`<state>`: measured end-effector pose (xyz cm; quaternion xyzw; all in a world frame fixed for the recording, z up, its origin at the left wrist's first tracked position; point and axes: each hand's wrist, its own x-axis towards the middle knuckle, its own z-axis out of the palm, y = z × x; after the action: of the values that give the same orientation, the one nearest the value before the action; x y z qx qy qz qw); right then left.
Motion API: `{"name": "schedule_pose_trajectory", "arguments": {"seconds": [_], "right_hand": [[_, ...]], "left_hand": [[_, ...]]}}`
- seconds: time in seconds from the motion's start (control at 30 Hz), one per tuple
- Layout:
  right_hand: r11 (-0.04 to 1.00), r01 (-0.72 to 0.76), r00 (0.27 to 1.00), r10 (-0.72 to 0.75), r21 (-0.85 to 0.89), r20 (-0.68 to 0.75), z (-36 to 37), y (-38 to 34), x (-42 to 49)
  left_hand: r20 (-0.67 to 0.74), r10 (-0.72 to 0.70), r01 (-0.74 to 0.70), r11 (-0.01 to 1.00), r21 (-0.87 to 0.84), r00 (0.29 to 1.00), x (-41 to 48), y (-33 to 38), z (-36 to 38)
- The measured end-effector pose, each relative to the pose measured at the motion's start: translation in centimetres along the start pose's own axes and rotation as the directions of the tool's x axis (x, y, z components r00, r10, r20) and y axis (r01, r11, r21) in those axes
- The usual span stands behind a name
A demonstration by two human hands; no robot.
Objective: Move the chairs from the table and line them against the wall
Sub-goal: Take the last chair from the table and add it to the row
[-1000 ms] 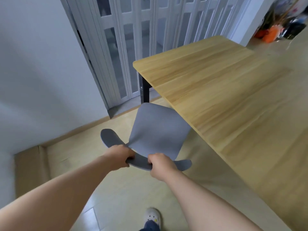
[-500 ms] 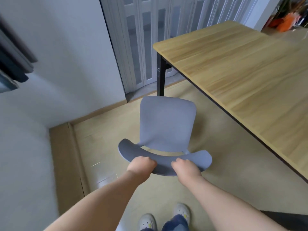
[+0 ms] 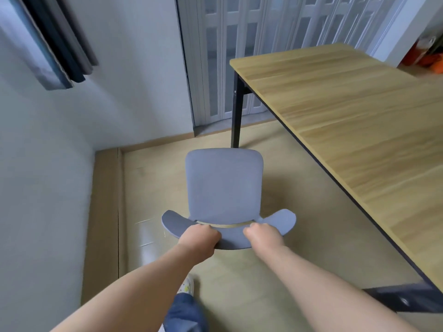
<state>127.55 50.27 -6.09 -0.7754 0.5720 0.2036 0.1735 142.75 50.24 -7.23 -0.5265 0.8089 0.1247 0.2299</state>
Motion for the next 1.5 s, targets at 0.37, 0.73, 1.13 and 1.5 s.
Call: {"name": "schedule_pose_trajectory", "arguments": {"seconds": [0.37, 0.73, 1.13, 1.5], "right_hand": [[0.994, 0.112, 0.993, -0.112, 0.008, -0.044, 8.3, 1.1, -14.7], [0.998, 0.056, 0.994, -0.054, 0.016, -0.094, 17.9, -1.0, -28.7], [0.999, 0.013, 0.995, -0.017, -0.041, -0.096, 26.1, 6.7, -44.4], [0.995, -0.067, 0.994, 0.060, -0.068, -0.096, 33.7, 21.1, -58.6]], "left_hand": [[0.001, -0.089, 0.089, 0.995, -0.051, 0.996, -12.8, 11.9, 4.9], [-0.028, -0.046, 0.045, 0.997, -0.058, 0.999, -24.7, 20.9, 12.0], [0.047, 0.123, -0.118, 0.989, -0.091, 0.991, -31.5, 38.4, 14.7], [0.061, 0.269, -0.257, 0.953, -0.158, 0.961, -33.8, 60.4, 14.4]]}}
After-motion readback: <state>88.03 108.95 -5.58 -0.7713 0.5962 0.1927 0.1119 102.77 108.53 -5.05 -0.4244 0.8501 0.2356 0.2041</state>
